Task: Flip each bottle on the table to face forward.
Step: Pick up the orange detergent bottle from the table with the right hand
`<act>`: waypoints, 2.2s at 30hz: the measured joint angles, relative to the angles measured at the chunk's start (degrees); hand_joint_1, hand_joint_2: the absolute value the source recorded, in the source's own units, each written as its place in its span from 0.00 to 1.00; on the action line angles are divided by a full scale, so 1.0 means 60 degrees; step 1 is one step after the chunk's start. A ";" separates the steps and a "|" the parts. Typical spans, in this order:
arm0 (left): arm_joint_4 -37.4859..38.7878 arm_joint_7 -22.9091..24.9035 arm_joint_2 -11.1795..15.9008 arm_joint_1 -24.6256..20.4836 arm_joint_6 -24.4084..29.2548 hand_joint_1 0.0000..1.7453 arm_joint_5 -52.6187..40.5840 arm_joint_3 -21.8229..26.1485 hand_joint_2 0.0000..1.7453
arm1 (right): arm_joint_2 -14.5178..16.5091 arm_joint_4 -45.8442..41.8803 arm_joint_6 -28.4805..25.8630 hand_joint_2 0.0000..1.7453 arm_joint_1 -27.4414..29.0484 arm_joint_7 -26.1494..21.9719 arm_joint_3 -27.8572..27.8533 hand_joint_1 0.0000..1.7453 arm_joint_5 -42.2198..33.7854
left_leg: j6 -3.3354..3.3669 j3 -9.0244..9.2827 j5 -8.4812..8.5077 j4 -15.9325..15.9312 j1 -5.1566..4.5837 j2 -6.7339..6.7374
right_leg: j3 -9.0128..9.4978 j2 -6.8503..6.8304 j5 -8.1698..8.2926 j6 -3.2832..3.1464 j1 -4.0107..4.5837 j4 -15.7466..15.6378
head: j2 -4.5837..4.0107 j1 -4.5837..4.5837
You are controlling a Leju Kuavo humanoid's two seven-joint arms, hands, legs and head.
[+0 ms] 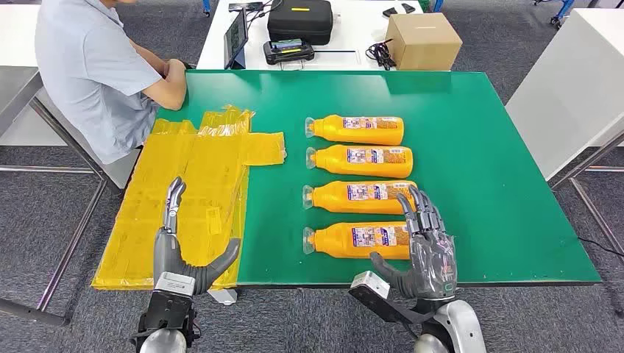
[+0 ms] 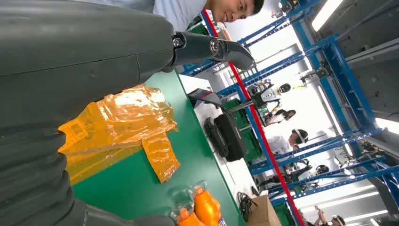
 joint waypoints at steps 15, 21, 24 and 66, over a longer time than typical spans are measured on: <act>0.0392 -0.0110 0.0000 -0.0277 -0.0233 0.00 0.0168 -0.0142 1.00 | -0.1430 0.2205 0.0818 1.00 -0.1125 0.1516 0.0772 0.00 0.0940 | 0.0001 0.0000 0.0001 0.0001 -0.0001 -0.0002 | 0.0001 -0.0001 0.0001 0.0002 0.0000 0.0000 | 0.0000 -0.0001; 0.0559 -0.0111 0.0000 -0.0361 -0.0300 0.00 0.0169 -0.0269 1.00 | -0.1714 0.3201 0.0974 1.00 -0.1656 0.1722 0.0994 0.00 0.1110 | 0.0001 0.0000 0.0001 0.0001 0.0000 -0.0001 | 0.0000 0.0000 0.0001 0.0002 0.0001 0.0000 | 0.0000 -0.0003; 0.0611 -0.0113 0.0000 -0.0380 -0.0320 0.00 0.0167 -0.0271 1.00 | -0.1793 0.3474 0.1056 1.00 -0.1851 0.1784 0.1170 0.00 0.1157 | 0.0001 -0.0001 0.0001 0.0001 0.0000 -0.0001 | -0.0001 0.0000 0.0001 0.0002 0.0001 0.0001 | 0.0000 -0.0003; 0.0692 -0.0138 0.0004 -0.0365 -0.0371 0.00 0.0035 -0.0267 1.00 | -0.2541 0.4827 0.1708 1.00 -0.2745 0.3367 0.2754 0.00 0.2122 | 0.0001 0.0002 0.0001 0.0002 -0.0001 -0.0002 | 0.0003 0.0000 0.0001 0.0002 0.0000 0.0000 | 0.0000 -0.0002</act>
